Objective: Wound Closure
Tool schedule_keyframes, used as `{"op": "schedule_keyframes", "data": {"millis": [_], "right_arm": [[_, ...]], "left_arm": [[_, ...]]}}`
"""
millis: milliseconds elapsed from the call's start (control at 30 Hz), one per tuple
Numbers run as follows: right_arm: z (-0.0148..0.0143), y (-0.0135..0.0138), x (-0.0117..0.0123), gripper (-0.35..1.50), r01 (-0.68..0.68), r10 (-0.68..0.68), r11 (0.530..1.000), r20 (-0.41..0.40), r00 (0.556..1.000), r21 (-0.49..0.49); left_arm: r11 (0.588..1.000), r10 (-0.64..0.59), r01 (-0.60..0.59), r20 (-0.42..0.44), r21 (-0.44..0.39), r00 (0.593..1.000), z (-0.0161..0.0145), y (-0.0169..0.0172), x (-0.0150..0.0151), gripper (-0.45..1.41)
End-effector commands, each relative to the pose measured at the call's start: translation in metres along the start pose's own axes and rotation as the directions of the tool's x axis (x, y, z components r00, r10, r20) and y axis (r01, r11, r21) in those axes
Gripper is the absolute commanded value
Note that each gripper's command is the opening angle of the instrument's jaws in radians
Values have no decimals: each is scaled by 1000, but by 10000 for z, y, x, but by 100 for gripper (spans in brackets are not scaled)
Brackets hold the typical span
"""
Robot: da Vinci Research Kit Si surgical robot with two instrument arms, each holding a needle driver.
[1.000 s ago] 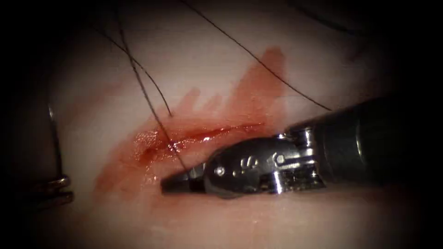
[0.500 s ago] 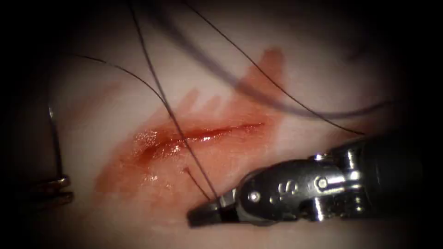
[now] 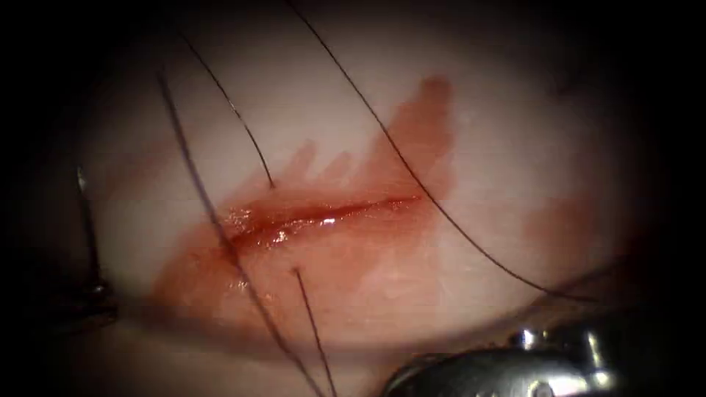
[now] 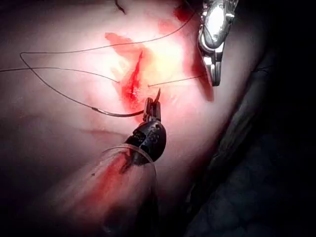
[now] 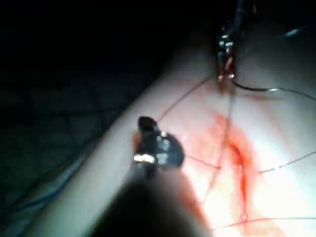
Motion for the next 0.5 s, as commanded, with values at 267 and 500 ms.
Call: {"op": "schedule_keyframes", "data": {"millis": [267, 500], "right_arm": [[-32, 5, -6, 105, 4, -6, 993, -12, 1000, -117], [-73, 23, -42, 110, -47, 42, 954, -23, 999, -295]], "left_arm": [[1000, -2, 2, -1, -2, 1000, 6, 6, -3, -45], [1000, -2, 2, -1, -2, 1000, 6, 6, -3, -45]]}}
